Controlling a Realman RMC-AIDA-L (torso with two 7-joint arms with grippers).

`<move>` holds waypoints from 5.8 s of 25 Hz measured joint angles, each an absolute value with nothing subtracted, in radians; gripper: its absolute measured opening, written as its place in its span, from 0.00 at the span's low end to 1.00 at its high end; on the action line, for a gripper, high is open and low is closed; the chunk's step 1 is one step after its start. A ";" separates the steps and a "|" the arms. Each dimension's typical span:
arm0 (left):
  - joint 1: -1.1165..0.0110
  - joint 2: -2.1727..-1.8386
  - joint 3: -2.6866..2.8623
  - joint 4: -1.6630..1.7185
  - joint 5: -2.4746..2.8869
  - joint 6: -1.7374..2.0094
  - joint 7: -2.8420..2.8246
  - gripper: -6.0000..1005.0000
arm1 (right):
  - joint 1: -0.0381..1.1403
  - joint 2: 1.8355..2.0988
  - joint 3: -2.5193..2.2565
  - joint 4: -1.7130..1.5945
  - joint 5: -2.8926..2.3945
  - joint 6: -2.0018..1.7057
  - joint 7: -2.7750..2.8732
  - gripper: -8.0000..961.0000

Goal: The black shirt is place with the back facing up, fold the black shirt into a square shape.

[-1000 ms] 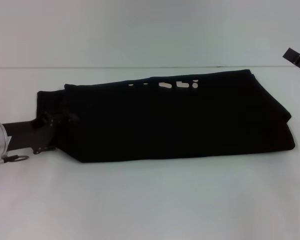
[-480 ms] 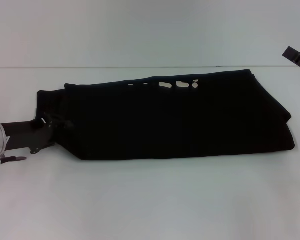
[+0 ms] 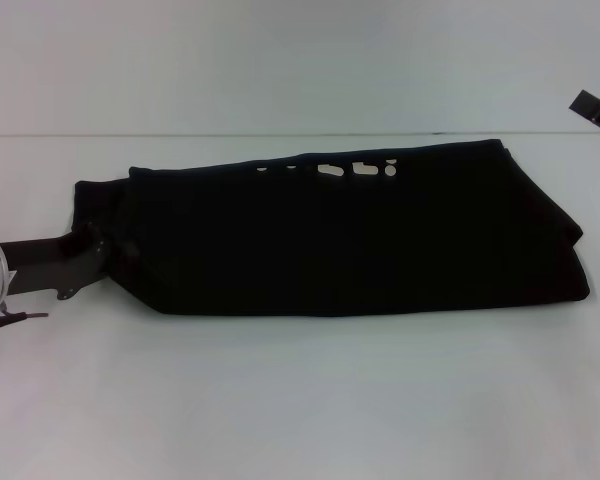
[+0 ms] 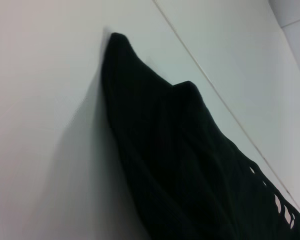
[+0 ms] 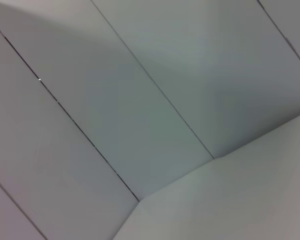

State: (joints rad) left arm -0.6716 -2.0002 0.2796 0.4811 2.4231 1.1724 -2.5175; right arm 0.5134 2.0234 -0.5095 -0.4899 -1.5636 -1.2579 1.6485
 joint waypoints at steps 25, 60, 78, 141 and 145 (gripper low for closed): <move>-0.591 -1.989 0.266 0.652 2.416 1.150 -2.455 0.07 | 0.476 1.968 -0.401 -0.502 -1.573 -1.238 1.477 0.75; -1.074 -2.170 1.236 0.494 1.906 1.068 -2.455 0.22 | 0.497 1.995 -0.454 -0.491 -1.583 -1.228 1.472 0.75; -0.694 -2.018 0.598 0.759 2.072 1.585 -2.527 0.91 | 0.666 1.859 -0.615 -0.589 -2.155 -1.271 2.341 0.75; -0.674 -2.040 0.581 0.773 2.028 1.526 -2.489 0.96 | 0.865 1.950 -0.851 -0.512 -2.451 -0.890 2.656 0.09; -0.674 -2.040 0.581 0.773 2.024 1.524 -2.487 0.96 | 0.869 1.961 -0.862 -0.490 -2.455 -0.861 2.649 0.16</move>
State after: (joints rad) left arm -0.6735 -2.0401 0.5814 0.7730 2.0236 1.5242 -2.4872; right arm 0.8691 1.9614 -0.8617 -0.4895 -2.4546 -0.8611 2.6491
